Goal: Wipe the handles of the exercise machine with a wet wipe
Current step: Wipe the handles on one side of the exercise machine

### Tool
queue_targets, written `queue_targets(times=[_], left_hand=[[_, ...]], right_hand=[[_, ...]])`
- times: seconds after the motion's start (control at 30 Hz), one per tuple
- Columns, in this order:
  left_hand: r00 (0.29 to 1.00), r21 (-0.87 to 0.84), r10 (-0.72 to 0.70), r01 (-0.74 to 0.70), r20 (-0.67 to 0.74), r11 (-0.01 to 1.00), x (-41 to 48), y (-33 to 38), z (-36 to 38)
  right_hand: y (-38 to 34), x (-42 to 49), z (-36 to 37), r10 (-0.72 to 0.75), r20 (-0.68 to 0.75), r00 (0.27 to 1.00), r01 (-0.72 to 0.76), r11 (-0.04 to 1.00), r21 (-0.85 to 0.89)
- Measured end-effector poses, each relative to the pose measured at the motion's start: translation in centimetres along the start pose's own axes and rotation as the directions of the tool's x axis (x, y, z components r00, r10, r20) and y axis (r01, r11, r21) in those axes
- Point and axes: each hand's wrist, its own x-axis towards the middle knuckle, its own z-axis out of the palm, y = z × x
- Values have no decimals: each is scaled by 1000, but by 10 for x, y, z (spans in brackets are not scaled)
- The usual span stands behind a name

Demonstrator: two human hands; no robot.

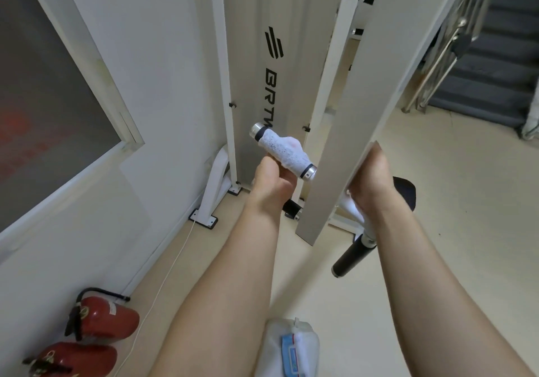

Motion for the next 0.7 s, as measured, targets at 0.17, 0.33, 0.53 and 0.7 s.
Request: queue_targets(times=[0.17, 0.33, 0.53, 0.7], left_hand=[[992, -241, 94, -72, 81, 968, -13, -9, 15], [995, -54, 39, -34, 89, 998, -11, 6, 11], [984, 100, 93, -78, -154, 992, 1, 44, 32], [993, -47, 121, -121, -6, 992, -3, 21, 26]], right_hand=[[9, -7, 10, -11, -114, 993, -11, 981, -192], [11, -17, 19, -134, -110, 985, 104, 965, -241], [7, -24, 26, -184, -119, 976, 139, 940, -310], [0, -23, 32, -105, -266, 958, 36, 968, -250]])
